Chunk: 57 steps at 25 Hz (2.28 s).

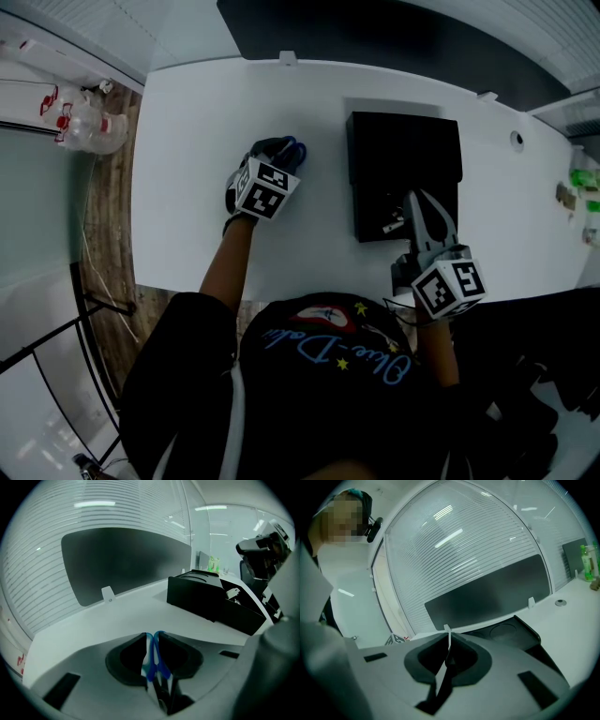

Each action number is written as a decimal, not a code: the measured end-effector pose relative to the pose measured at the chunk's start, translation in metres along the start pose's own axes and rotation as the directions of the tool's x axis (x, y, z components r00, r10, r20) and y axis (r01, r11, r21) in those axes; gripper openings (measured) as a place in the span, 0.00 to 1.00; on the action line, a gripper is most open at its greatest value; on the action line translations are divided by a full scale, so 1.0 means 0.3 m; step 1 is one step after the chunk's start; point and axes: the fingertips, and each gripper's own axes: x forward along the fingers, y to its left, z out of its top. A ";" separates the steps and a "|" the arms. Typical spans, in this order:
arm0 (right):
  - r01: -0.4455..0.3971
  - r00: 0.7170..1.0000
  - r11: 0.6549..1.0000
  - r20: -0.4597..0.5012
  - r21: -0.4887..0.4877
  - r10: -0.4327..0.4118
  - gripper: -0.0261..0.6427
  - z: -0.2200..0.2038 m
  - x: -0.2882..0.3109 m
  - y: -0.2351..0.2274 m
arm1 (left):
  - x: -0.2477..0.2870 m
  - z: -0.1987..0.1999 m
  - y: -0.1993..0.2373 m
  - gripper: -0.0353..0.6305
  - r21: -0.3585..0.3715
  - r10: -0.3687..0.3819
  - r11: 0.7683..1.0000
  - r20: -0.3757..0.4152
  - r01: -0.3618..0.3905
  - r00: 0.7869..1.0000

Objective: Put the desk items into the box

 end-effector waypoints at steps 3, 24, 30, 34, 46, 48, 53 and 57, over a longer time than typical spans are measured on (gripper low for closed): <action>-0.002 1.000 1.000 -0.001 0.000 0.002 0.07 0.001 0.005 -0.001 | 0.010 0.008 0.007 0.19 -0.030 -0.004 1.000 0.009 0.004 1.000; -0.024 1.000 1.000 -0.014 -0.007 0.024 0.07 -0.008 0.027 0.012 | 0.035 -0.024 -0.012 0.20 -0.086 -0.034 0.996 -0.030 0.031 0.999; -0.024 1.000 1.000 -0.008 -0.014 0.024 0.07 0.005 0.019 0.021 | 0.014 -0.023 -0.004 0.19 -0.098 -0.027 0.995 -0.040 0.023 0.999; -0.033 0.999 0.999 0.003 -0.022 0.033 0.07 0.011 0.010 0.024 | -0.015 -0.026 -0.009 0.19 -0.106 -0.016 0.994 -0.027 0.013 1.000; -0.055 0.998 0.998 0.023 -0.041 0.056 0.07 0.030 -0.020 0.056 | -0.161 0.049 0.007 0.18 -0.125 0.048 0.991 0.074 -0.038 0.996; -0.057 0.998 0.997 0.029 -0.048 0.058 0.07 0.035 -0.029 0.058 | -0.179 0.055 0.005 0.18 -0.127 0.054 0.991 0.086 -0.043 0.995; -0.066 0.997 0.996 0.037 -0.063 0.068 0.07 0.043 -0.049 0.072 | -0.224 0.063 0.004 0.18 -0.140 0.081 0.988 0.114 -0.064 0.990; -0.070 0.996 0.995 0.047 -0.074 0.073 0.07 0.056 -0.067 0.076 | -0.257 0.076 0.003 0.18 -0.150 0.099 0.986 0.146 -0.077 0.984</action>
